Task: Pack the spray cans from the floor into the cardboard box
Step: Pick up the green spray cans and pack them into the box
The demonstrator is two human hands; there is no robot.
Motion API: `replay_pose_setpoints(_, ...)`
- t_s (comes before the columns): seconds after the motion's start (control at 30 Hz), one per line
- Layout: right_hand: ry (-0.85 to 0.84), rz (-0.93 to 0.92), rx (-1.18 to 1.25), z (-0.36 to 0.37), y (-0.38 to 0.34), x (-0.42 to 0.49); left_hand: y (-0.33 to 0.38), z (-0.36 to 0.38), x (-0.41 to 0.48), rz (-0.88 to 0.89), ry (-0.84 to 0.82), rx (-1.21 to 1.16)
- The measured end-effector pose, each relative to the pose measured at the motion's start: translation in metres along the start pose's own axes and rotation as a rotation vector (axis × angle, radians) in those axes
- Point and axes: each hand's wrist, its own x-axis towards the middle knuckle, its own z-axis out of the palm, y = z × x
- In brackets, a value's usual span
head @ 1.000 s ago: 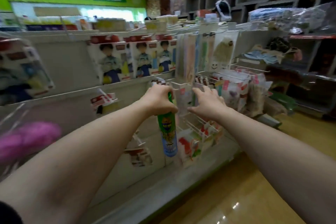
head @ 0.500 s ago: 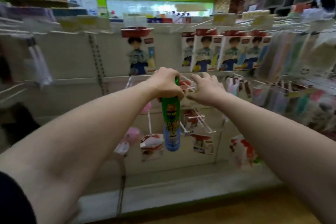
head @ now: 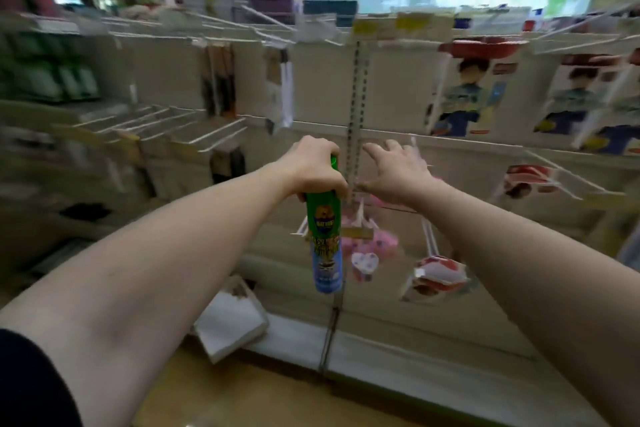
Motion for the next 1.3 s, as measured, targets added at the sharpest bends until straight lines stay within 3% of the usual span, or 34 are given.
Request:
replay_pose_setpoints(0.6,-0.189,-0.609,0.122,0.087,-0.321,0.087,-0.258,-0.123,-0.120,-0.577,0.219,0.101)
replay_pose_setpoints(0.97,-0.232,-1.040,0.191,0.113,-0.513,0.113,-0.353,-0.191,-0.195,-0.995,0.392,0.125)
replay_pose_setpoints(1.3,-0.292,-1.332,0.186,0.150,-0.653,0.058,-0.426,-0.212,-0.298,-1.288,0.467,0.131)
